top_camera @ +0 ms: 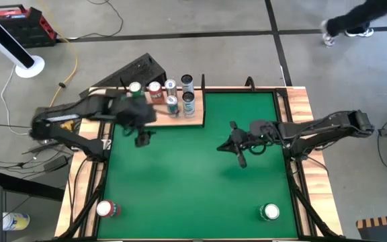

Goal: Place canned beverage on shelf
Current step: Put the red soda can on the shelf aligned with the other red soda can

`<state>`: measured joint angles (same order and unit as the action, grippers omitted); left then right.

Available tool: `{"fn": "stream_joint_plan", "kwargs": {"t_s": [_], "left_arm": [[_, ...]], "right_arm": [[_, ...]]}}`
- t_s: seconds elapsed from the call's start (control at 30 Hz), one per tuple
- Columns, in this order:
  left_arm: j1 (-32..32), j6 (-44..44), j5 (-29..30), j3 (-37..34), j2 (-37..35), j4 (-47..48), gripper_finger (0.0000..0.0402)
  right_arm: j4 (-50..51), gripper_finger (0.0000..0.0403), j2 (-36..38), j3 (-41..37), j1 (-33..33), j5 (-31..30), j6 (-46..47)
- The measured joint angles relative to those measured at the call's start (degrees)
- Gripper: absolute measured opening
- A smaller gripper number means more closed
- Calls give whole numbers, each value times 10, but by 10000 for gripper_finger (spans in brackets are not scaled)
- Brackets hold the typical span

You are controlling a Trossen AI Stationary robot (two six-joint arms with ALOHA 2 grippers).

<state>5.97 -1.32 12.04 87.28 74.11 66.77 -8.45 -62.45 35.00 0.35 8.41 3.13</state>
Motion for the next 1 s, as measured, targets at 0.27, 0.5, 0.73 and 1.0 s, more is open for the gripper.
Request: {"fn": "stream_joint_plan", "kwargs": {"t_s": [0.27, 0.5, 0.73, 1.0], "left_arm": [[-65, 12, -8, -230, -198, -209, 320], [-93, 119, -115, -304, -275, -165, 320], [-234, 238, -139, -304, -270, -139, 320], [-449, 378, -104, -284, -193, -128, 320]], "right_arm": [[98, 26, -82, 130, 134, -121, 61], [79, 26, -170, 177, 196, -179, 80], [-1, 26, -260, 210, 184, -190, 76], [-9, 26, -335, 269, 154, -189, 74]]}}
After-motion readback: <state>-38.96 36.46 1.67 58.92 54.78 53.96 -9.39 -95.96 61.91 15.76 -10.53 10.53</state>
